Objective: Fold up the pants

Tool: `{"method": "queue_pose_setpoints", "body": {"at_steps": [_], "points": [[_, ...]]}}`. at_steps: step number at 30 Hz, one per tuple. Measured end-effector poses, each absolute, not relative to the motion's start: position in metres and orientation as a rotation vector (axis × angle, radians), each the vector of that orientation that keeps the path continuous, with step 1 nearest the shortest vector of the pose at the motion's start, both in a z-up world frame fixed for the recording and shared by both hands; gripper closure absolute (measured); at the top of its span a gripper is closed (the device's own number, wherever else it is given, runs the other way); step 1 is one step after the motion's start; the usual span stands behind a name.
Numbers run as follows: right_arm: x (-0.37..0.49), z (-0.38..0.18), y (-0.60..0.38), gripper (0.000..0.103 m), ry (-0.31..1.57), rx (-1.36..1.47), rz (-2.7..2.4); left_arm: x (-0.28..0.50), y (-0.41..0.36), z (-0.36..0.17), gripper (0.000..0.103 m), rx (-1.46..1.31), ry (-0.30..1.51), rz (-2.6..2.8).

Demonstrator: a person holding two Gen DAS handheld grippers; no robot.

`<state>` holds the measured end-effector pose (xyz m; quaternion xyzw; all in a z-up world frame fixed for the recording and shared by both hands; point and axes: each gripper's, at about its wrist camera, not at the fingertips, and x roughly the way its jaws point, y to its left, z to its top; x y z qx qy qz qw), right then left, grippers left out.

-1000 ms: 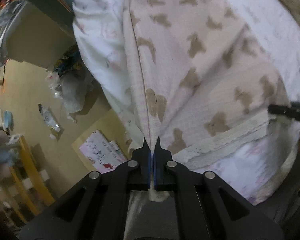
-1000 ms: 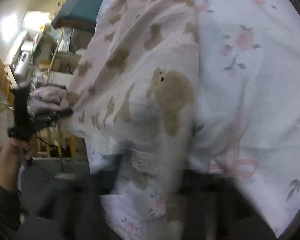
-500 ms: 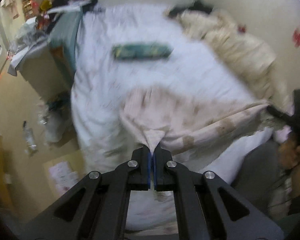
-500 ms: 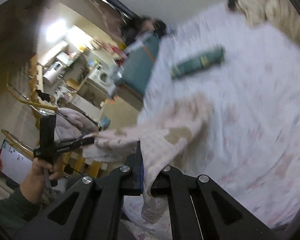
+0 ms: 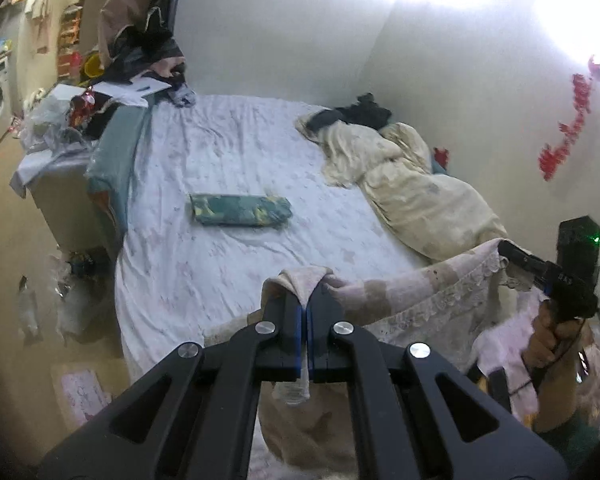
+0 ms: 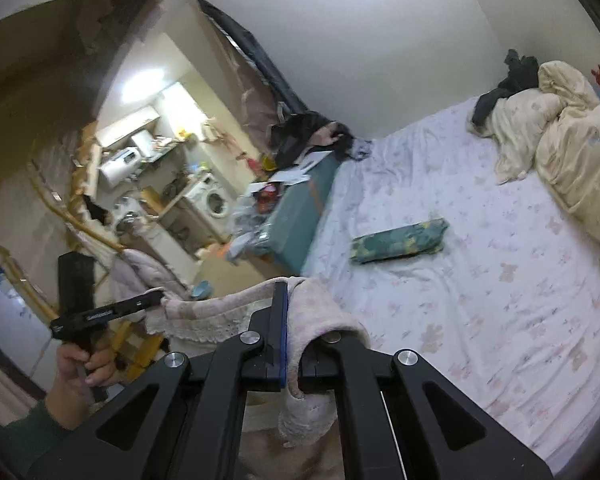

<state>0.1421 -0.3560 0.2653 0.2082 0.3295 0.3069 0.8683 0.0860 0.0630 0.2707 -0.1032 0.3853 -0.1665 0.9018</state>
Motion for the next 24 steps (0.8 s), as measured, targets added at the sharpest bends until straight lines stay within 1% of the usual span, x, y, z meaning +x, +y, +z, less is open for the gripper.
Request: {"method": "queue_pose_setpoints", "body": {"at_steps": [3, 7, 11, 14, 18, 21, 22, 24], "points": [[0.183, 0.265, -0.353, 0.101, 0.691, 0.436, 0.592, 0.114, 0.059, 0.268, 0.103, -0.202, 0.767, -0.306], [0.206, 0.274, -0.347, 0.101, 0.659, 0.441, 0.565, 0.133, 0.06, 0.274, 0.103, -0.231, 0.721, -0.29], [0.202, 0.291, -0.344, 0.101, 0.595, 0.417, 0.583, 0.12, 0.065, 0.279, 0.103, -0.295, 0.69, -0.341], [0.188, 0.291, -0.345, 0.101, 0.587, 0.389, 0.591, 0.1, 0.064, 0.268, 0.103, -0.295, 0.693, -0.38], [0.166, 0.251, -0.348, 0.101, 0.67, 0.377, 0.583, 0.083, 0.07, 0.215, 0.103, -0.33, 0.825, -0.377], [0.148, 0.187, -0.349, 0.101, 0.797, 0.39, 0.57, 0.073, 0.067, 0.144, 0.103, -0.304, 0.974, -0.34], [0.143, 0.158, -0.347, 0.101, 0.86, 0.389, 0.557, 0.072, 0.066, 0.12, 0.103, -0.299, 1.027, -0.324], [0.137, 0.095, -0.343, 0.101, 0.995, 0.397, 0.533, 0.07, 0.065, 0.055, 0.103, -0.287, 1.179, -0.271]]}}
